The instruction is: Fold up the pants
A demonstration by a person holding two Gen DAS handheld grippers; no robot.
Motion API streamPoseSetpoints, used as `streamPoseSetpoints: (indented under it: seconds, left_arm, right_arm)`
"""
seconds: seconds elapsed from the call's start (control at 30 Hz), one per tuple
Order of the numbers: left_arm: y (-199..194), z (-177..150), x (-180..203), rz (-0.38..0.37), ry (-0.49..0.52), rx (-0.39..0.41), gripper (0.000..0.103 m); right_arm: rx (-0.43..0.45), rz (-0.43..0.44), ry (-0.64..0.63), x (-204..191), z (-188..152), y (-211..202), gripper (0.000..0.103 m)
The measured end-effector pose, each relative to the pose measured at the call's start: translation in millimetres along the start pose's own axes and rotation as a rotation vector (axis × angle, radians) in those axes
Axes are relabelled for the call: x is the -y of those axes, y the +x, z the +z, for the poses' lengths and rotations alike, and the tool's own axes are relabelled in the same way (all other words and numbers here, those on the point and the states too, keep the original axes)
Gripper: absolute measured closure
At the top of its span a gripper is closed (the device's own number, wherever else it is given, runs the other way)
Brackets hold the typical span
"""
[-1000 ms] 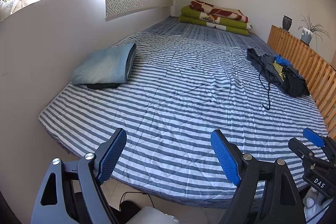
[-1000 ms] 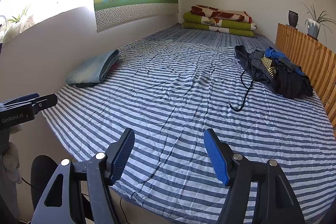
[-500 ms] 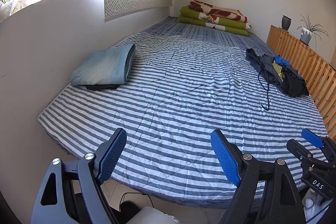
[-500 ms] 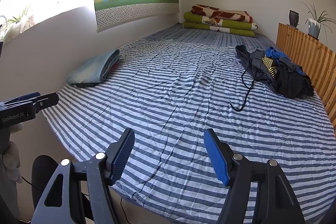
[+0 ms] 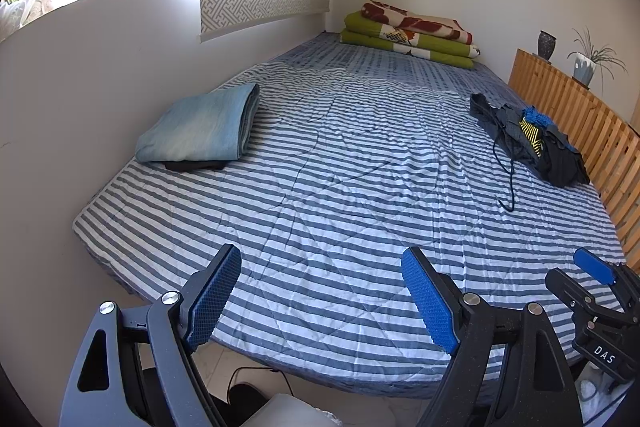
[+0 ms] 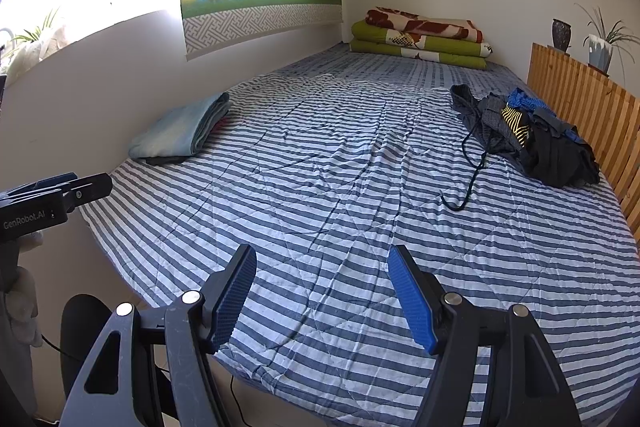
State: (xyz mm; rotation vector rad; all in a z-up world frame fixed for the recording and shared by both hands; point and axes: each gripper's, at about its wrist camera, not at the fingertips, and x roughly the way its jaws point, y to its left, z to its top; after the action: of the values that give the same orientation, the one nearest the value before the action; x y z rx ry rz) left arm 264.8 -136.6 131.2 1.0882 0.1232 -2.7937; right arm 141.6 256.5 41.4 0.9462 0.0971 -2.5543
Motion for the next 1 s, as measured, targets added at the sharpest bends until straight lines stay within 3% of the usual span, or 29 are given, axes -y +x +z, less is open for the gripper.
streamPoseSetpoints:
  seconds: [1.0]
  left_arm:
    - [3.7, -1.8, 1.2, 0.003, -0.005, -0.001, 0.018]
  right_arm:
    - [-0.010, 0.001, 0.006, 0.4, -1.8, 4.2, 0.038]
